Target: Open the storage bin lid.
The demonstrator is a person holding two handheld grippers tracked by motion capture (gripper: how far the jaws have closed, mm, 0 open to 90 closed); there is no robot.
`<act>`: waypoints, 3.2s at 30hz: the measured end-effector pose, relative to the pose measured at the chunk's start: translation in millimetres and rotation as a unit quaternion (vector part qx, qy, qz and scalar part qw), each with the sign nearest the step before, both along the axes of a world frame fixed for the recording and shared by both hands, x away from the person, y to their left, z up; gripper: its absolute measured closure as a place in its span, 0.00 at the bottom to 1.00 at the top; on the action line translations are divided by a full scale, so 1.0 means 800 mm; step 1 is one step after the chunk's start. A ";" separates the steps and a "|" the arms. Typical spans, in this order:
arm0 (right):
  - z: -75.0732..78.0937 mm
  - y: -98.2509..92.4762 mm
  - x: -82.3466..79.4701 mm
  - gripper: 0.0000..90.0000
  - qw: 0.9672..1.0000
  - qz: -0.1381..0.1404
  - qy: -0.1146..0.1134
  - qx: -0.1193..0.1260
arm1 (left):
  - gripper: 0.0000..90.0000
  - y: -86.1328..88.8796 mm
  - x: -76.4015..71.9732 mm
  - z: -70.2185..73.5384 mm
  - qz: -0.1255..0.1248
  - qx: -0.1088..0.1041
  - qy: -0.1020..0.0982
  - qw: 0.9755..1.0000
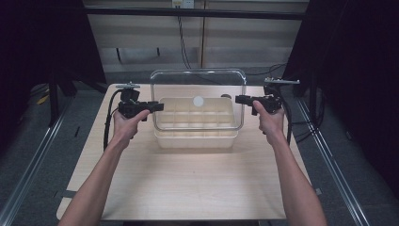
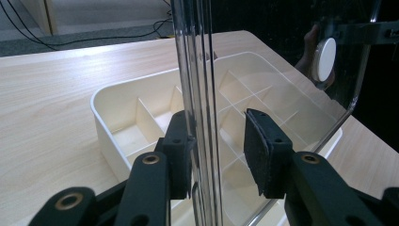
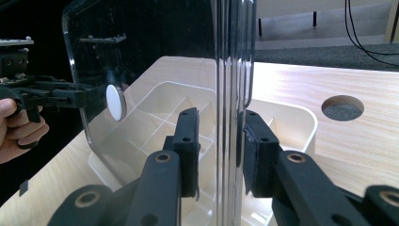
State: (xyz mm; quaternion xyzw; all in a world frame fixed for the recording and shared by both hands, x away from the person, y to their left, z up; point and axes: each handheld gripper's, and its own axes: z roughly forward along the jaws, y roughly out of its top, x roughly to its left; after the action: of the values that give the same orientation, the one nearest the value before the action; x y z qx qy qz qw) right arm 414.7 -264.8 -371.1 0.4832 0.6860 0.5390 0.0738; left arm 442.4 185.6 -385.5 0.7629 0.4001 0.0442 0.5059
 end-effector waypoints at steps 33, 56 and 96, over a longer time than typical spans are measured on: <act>0.020 0.010 -0.047 0.81 1.000 0.022 -0.012 0.011 | 0.71 0.019 -0.045 0.020 -0.011 -0.014 -0.028 0.999; -0.006 0.012 -0.094 0.81 1.000 0.020 0.008 0.021 | 0.72 0.026 -0.086 0.000 -0.027 -0.012 -0.014 0.999; -0.042 0.020 -0.162 0.81 0.999 0.026 0.036 0.023 | 0.73 0.035 -0.158 -0.037 -0.044 0.006 0.004 0.999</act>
State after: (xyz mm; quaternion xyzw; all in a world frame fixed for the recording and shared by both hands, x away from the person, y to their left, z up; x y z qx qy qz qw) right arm 285.3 -249.0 -404.8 0.4855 0.6879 0.5390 0.0240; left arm 316.2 213.8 -415.0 0.7834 0.3674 0.0214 0.5009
